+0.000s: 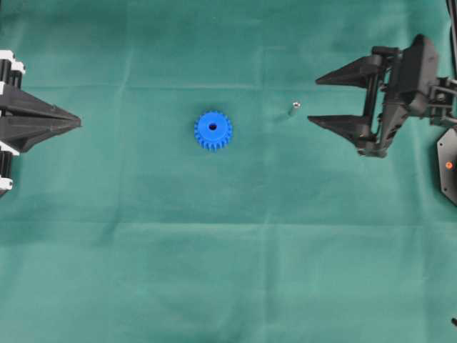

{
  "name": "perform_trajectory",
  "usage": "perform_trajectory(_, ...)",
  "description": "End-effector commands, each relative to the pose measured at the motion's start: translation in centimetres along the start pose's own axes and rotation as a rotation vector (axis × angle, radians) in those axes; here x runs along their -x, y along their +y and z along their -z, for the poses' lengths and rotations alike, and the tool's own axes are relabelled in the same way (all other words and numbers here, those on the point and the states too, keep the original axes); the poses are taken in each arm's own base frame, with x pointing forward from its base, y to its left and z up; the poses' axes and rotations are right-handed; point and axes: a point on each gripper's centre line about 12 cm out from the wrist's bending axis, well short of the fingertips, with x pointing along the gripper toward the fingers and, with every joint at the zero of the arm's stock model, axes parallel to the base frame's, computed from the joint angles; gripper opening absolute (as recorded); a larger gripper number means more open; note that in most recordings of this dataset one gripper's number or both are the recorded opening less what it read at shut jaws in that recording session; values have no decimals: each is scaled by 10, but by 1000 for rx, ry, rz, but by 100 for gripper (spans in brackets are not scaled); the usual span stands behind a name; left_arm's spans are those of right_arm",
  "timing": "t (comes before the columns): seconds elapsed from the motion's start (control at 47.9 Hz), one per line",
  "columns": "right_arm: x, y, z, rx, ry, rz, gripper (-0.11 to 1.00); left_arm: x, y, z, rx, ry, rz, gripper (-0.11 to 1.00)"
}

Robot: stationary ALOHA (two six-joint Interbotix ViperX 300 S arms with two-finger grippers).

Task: Insert the shaft placed at a random location into the center hole of the small gear at another random location.
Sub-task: 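Move the right gripper over the silver shaft and grasp it, then lift the shaft with the right gripper and carry it left over the blue gear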

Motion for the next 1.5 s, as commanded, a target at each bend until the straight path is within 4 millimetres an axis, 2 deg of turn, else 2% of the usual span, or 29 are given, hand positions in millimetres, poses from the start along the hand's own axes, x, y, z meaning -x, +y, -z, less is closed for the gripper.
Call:
perform_trajectory(0.0,-10,-2,1,11,-17,8,84,-3,-1,-9,-4,-20,4,0)
perform_trajectory(0.251,-32,-12,27,-18,44,47,84,-3,0,-9,-3,-18,2,0)
perform_trajectory(0.564,-47,-18,49,-40,74,78,84,-4,-1,-8,-3,-14,4,0)
perform_trajectory(0.919,-56,-19,55,-43,92,80,84,-4,0,-8,-4,-14,2,0)
perform_trajectory(1.044,-56,-18,56,-45,95,80,80,-4,-1,-8,-4,-14,4,0)
perform_trajectory(1.17,-55,-18,58,-44,103,79,65,-4,0,-8,-4,-15,2,0)
perform_trajectory(1.295,-54,-19,59,-43,107,80,29,-4,-1,-7,-4,-12,4,0)
perform_trajectory(1.358,-54,-19,59,-45,106,80,15,-4,0,-8,-4,-14,2,0)
perform_trajectory(1.483,-54,-19,59,-44,107,81,13,-4,0,-8,-3,-14,2,0)
